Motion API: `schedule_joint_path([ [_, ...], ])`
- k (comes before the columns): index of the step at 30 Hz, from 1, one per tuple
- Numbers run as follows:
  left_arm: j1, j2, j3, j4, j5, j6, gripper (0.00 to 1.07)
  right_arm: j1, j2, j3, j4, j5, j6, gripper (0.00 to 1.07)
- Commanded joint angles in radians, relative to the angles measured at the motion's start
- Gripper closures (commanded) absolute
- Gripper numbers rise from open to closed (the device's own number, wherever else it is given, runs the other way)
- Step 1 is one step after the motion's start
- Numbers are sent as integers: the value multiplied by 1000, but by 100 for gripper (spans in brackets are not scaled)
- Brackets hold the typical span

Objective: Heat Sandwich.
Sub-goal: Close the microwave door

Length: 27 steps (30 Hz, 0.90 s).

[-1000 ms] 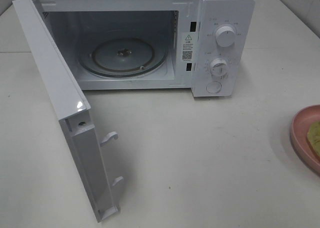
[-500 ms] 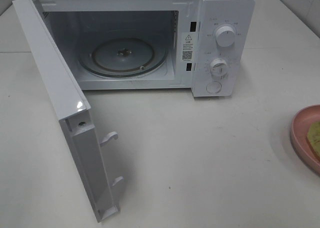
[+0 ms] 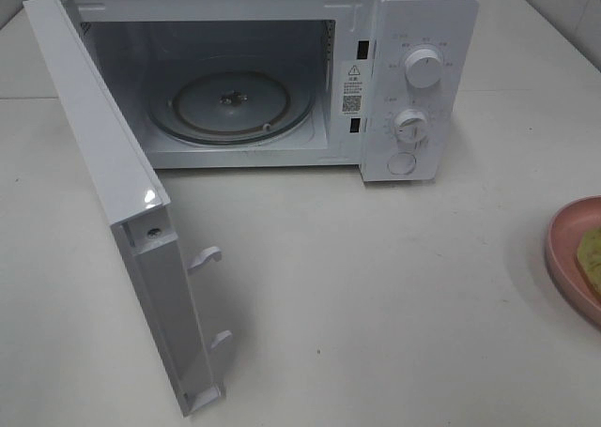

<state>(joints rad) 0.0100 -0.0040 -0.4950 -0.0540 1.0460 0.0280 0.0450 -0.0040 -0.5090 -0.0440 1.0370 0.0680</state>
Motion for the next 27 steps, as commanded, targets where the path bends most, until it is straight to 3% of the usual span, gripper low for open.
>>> schedule_joint_path([
  [1,1,-29,2,-9,-11,-7,9,-7,-28,2,2,-10,-5,33],
  [8,1,-21,1,-9,-14,-7,9,-7,-28,2,2,-10,-5,33],
  [17,1,107,-33,-8,-103,-3,16,-7,-28,2,2,-10,-5,33],
  [22,1,214,-33,-9,-170,-3,31,-7,-28,2,2,-10,-5,33],
  [26,1,321,-32,-9,-254,-3,55,-7,-28,2,2,-10,-5,33],
  [27,1,321,-32,-9,-254,-3,55,-7,-28,2,2,-10,-5,33],
])
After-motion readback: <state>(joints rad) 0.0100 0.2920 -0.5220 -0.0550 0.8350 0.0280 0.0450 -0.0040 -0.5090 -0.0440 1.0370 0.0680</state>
